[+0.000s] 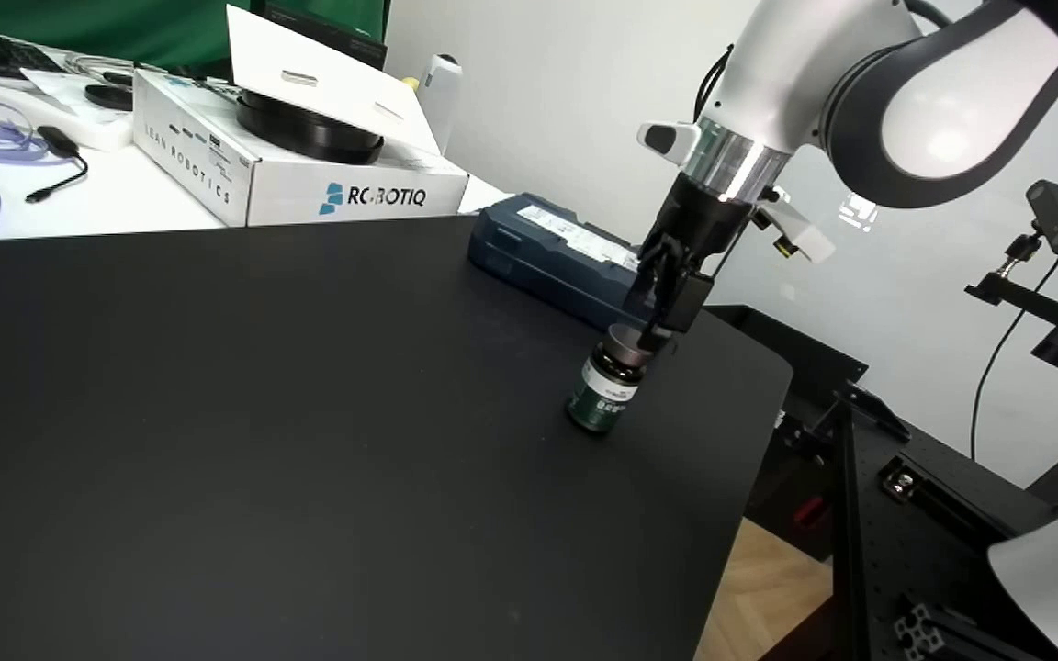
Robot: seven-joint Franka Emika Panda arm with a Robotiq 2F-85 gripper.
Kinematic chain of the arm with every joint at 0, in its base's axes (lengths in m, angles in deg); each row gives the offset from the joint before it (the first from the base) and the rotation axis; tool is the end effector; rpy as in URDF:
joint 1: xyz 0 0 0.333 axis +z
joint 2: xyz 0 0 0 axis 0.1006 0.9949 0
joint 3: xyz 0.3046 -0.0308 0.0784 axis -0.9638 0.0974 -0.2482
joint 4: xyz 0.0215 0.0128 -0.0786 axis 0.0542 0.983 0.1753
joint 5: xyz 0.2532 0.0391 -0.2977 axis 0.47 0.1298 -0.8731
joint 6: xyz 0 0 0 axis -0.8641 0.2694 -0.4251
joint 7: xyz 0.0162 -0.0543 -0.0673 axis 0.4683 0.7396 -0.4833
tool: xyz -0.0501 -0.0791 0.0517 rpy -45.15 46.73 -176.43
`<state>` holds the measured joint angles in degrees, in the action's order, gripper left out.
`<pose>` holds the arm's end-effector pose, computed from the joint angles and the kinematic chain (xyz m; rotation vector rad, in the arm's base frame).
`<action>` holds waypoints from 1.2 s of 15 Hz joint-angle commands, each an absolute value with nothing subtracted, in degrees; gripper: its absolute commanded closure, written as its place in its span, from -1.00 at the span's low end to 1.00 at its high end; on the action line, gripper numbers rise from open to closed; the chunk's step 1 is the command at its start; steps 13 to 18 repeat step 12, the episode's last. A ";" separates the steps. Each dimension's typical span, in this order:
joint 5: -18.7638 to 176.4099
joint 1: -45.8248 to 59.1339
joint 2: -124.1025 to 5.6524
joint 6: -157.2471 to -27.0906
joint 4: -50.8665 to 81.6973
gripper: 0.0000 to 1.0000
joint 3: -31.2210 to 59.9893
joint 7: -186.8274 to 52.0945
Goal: Place the bottle on the table
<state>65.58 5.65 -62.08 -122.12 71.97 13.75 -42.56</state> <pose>0.4374 -0.0122 0.1745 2.9230 0.8491 0.0191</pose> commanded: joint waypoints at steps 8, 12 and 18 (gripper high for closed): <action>69.43 2.09 -81.67 -109.74 74.54 -1.00 14.64 -37.64; 69.91 2.46 -86.10 -107.09 76.62 -1.00 14.98 -36.27; 69.91 2.46 -86.10 -107.09 76.62 -1.00 14.98 -36.27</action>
